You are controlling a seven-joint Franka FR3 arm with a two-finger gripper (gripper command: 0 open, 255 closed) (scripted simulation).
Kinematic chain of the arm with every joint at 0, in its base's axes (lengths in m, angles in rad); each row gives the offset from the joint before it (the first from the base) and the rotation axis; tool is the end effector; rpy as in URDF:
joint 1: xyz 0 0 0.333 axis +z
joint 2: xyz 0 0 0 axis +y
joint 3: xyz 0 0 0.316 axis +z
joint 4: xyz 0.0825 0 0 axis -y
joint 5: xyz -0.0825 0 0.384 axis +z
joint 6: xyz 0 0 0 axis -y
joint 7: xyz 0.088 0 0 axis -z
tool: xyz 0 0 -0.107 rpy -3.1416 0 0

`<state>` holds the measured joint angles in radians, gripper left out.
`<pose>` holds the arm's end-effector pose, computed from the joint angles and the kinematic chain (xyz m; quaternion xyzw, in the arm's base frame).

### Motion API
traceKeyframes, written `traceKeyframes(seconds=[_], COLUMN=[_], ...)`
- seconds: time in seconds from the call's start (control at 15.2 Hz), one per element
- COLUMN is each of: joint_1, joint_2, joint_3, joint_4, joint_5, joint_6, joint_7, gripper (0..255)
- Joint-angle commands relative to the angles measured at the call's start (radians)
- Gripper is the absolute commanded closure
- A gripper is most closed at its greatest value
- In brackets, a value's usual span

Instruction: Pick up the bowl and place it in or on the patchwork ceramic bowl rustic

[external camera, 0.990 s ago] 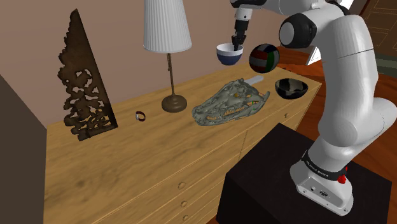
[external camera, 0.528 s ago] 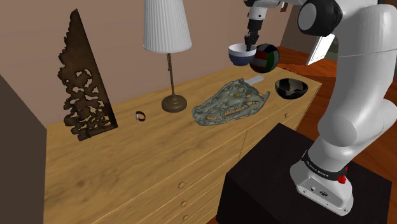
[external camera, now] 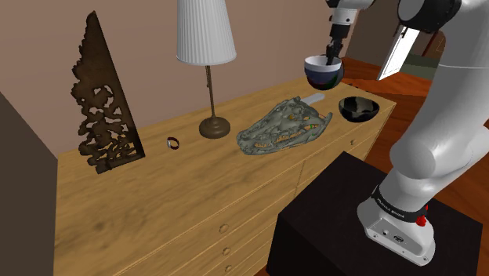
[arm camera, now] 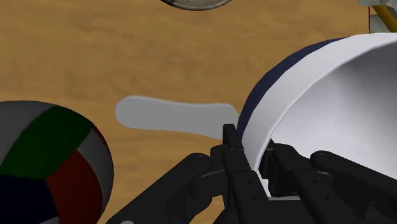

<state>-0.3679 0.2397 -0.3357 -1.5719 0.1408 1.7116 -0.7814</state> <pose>0.4953 -0.3784 0.5011 -0.9982 -0.0287 0.0115 0.0511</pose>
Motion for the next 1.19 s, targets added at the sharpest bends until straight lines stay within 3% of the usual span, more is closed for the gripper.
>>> traceKeyframes(seconds=[0.0,0.92,1.12], joint_1=[-0.019,-0.165,-0.165], joint_2=[-0.03,-0.184,-0.18], joint_3=[-0.016,-0.147,-0.147], joint_4=[-0.034,-0.198,-0.235], joint_5=[-0.009,-0.082,-0.08], joint_6=[0.003,0.008,0.048], joint_7=[-0.037,-0.305,-0.307], gripper=[255,255,255])
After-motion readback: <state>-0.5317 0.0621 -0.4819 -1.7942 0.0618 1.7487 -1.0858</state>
